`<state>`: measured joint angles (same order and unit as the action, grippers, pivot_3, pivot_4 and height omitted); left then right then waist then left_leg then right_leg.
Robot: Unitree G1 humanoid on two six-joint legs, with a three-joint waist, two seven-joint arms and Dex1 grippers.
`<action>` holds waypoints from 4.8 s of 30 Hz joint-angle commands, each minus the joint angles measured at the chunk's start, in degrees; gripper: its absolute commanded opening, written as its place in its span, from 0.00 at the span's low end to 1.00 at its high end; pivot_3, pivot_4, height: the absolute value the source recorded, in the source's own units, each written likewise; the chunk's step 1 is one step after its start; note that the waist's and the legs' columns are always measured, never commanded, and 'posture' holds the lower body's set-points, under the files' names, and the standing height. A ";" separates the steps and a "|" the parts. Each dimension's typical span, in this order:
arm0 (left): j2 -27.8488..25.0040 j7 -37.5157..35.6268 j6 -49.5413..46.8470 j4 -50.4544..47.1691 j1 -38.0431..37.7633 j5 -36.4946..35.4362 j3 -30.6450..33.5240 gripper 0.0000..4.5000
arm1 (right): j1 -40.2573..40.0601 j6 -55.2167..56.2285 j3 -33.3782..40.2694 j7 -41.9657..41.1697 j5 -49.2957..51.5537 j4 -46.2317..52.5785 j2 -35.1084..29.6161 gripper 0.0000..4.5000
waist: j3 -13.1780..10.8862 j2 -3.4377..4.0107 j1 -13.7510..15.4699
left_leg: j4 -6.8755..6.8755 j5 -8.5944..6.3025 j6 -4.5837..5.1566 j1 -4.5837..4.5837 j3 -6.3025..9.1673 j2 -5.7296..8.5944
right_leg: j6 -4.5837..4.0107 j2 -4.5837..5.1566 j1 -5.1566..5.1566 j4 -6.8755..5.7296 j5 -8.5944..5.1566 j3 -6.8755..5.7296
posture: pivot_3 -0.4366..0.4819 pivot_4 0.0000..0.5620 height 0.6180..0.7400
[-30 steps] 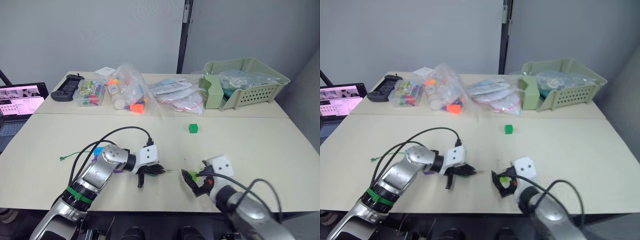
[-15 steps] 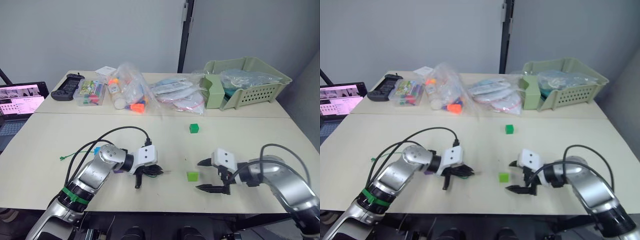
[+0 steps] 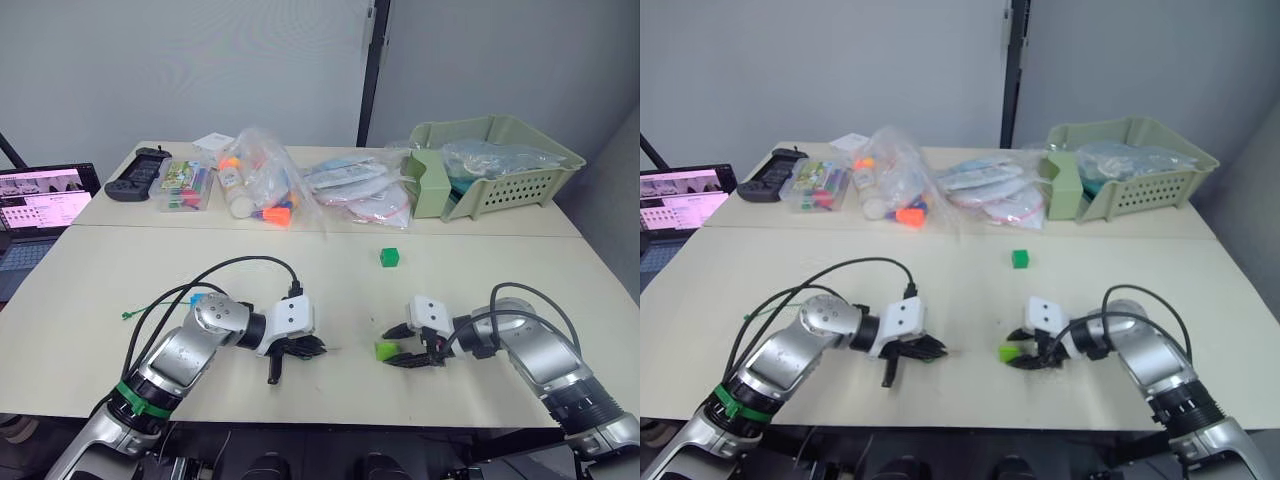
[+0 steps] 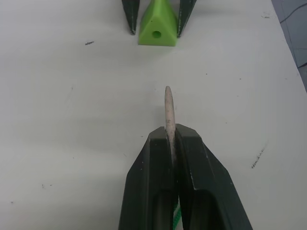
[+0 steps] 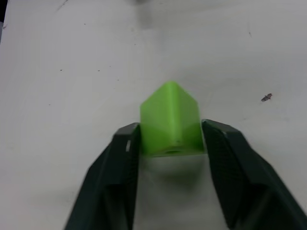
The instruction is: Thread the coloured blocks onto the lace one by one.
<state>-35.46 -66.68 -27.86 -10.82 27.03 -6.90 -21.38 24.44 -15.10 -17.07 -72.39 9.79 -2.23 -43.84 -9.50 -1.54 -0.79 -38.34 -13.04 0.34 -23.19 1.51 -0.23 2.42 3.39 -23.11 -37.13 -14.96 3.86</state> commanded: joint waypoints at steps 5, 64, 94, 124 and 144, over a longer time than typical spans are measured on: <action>2.35 1.43 -2.45 -1.55 3.30 0.70 -2.40 0.00 | -0.60 -4.45 -1.11 2.61 -0.42 6.08 2.61 0.29 | 0.00 0.00 -0.17 | 0.00 0.00 0.00 0.00 0.01 0.00 | 0.00 -0.02 -0.01 -0.02 0.00 0.00 | 0.48 0.27 1.00; 4.77 -1.23 -2.98 2.75 4.22 -4.16 0.02 0.57 | 0.24 -21.22 -7.65 10.02 -6.39 18.21 6.01 0.29 | 0.06 0.04 -0.64 | 0.04 0.00 0.00 0.44 0.09 -0.01 | 0.00 -0.04 0.41 -0.01 0.00 -0.03 | 0.48 0.27 1.00; 4.97 -0.88 7.69 8.57 2.11 -1.19 -0.26 0.00 | -1.06 -22.89 -7.36 9.89 -5.66 20.20 3.71 0.29 | 0.06 0.03 0.05 | 0.04 0.00 0.00 0.28 0.06 0.05 | 0.00 0.02 0.28 0.03 0.00 -0.04 | 0.48 0.27 1.00; 5.36 -2.92 2.37 7.56 4.90 -1.60 -1.41 0.46 | -1.30 -23.63 -7.48 10.70 -5.93 20.27 3.82 0.29 | 0.06 0.03 0.00 | 0.04 0.00 0.00 0.30 0.04 0.06 | 0.01 0.01 0.32 0.04 -0.01 -0.04 | 0.48 0.27 1.00; 6.02 -2.82 6.19 11.34 1.48 -0.73 -1.94 0.00 | -1.56 -24.65 -7.07 10.82 -5.58 21.00 3.23 0.29 | 0.06 0.03 0.09 | 0.04 0.00 0.00 0.30 0.04 0.06 | 0.01 0.02 0.33 0.04 -0.01 -0.05 | 0.48 0.27 1.00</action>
<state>-29.63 -69.10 -21.96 1.23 28.64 -7.13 -22.69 23.95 -38.74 -23.43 -61.46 3.92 18.70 -39.79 -9.44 -1.51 -0.70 -38.30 -13.04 0.34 -22.88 1.55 -0.17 2.43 3.41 -22.78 -37.09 -14.97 3.82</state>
